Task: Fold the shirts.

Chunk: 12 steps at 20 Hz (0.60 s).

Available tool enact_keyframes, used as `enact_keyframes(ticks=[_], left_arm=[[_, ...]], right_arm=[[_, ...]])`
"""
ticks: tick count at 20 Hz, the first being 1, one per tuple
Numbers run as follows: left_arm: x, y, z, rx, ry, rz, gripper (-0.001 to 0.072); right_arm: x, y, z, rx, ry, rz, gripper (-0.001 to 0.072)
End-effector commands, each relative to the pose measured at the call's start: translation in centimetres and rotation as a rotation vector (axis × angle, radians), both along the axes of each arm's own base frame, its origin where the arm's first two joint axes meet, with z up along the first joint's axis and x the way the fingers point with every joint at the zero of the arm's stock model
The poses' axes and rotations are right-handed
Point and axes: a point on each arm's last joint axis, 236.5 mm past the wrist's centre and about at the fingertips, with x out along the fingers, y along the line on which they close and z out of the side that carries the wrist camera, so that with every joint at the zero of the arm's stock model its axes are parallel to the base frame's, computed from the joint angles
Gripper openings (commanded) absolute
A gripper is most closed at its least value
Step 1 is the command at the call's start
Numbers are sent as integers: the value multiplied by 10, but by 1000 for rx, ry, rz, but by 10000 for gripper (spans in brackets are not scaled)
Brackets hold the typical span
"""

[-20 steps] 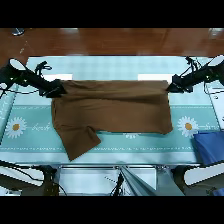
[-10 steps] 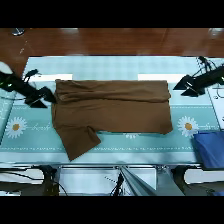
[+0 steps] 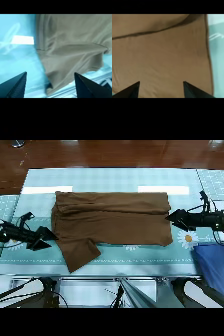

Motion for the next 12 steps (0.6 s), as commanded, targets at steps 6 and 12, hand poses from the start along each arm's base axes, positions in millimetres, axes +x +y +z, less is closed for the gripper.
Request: enact_keyframes(ticks=[6,12], left_arm=[[0,-50,-20,-129,-114,90,703],[-8,-82,-27,-109,-147,-72,31]], right_arm=[[1,12,7,61,-55,-51,627],[-24,-74,-21,-84,85,-262,627]])
